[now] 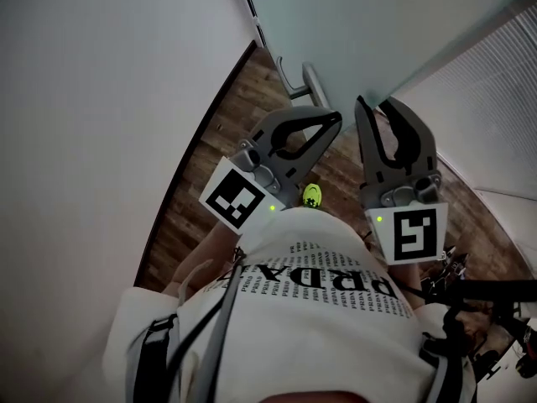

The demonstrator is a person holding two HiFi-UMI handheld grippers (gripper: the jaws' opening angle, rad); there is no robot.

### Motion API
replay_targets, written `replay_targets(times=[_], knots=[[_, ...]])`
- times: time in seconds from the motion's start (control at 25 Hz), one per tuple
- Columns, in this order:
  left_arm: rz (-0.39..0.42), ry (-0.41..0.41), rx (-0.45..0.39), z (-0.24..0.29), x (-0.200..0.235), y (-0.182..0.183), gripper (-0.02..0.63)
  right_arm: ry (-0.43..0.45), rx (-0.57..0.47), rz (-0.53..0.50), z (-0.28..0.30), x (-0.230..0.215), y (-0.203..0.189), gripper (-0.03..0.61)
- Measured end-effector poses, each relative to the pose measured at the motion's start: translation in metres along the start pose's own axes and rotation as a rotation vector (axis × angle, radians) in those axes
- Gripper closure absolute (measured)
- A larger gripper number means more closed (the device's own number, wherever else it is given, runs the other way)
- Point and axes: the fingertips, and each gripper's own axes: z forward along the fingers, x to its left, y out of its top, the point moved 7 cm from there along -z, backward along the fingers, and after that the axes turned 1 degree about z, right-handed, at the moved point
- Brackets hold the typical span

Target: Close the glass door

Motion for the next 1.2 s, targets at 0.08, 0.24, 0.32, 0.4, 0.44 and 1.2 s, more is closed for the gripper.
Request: replay_targets(times=[0.08,0.24,0.32,0.4,0.44,1.2], knots=[[0.016,-0.009,-0.004,0.001,0.002,0.003,0.614,-0.014,0.006,-0.003,-0.001,0.000,-0.001,0.512],[0.019,-0.033,-0.005,0.003,0.008,0.007,0.614,-0.039,0.012,-0.012,0.001,0.001,-0.003,0.512],[0.031,-0.069,-0.011,0.004,0.009,0.007,0.615,-0.064,0.025,-0.014,0.002,0.004,-0.006,0.512],[0.043,-0.100,-0.015,0.006,0.011,0.010,0.614,-0.089,0.034,-0.008,0.002,0.003,-0.007,0.514],[0.045,-0.110,-0.017,0.006,0.011,0.013,0.615,-0.098,0.034,-0.002,0.002,0.001,-0.005,0.515],[0.040,-0.054,-0.045,-0.003,0.007,-0.005,0.615,-0.039,0.031,-0.058,0.006,0.002,-0.013,0.517]])
